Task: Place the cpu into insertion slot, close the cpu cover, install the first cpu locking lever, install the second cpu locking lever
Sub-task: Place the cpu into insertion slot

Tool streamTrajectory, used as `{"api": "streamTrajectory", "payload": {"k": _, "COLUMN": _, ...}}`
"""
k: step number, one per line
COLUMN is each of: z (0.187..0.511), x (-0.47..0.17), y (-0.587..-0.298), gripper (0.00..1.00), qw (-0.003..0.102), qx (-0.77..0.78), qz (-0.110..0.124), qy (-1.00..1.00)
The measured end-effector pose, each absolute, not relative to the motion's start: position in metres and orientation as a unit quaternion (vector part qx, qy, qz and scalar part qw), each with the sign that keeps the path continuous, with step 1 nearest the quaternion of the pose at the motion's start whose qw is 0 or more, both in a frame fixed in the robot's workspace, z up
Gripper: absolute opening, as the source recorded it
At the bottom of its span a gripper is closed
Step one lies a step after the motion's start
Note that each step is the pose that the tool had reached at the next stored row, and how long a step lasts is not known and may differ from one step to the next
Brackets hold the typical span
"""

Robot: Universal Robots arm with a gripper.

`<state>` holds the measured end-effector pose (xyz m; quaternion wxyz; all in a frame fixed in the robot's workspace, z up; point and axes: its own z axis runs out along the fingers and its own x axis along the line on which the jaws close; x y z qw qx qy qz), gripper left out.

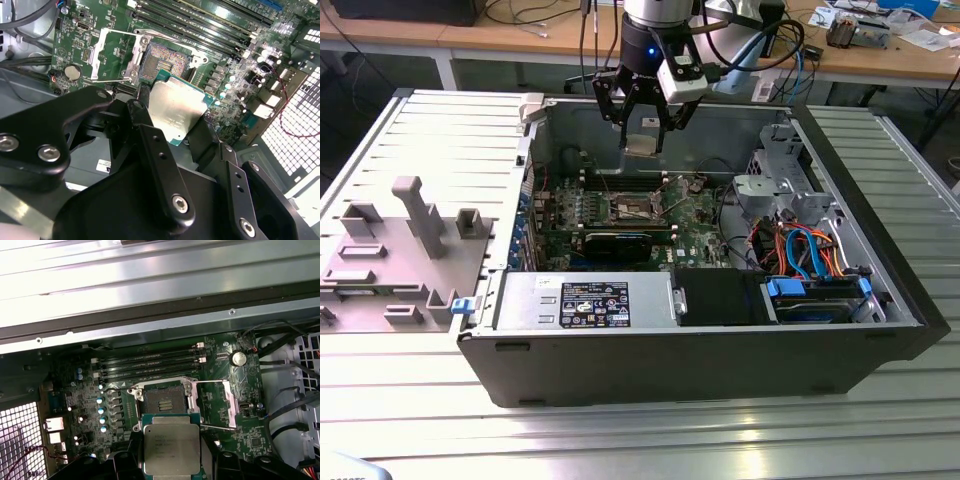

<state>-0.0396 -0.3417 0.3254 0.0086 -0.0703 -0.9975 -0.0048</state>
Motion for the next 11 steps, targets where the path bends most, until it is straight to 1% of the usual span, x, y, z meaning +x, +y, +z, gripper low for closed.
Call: {"api": "streamTrajectory", "payload": {"k": 11, "z": 0.3254, "x": -0.0396, "y": -0.3417, "gripper": 0.55, "qw": 0.009, "qx": -0.083, "qz": -0.005, "qy": -0.997}}
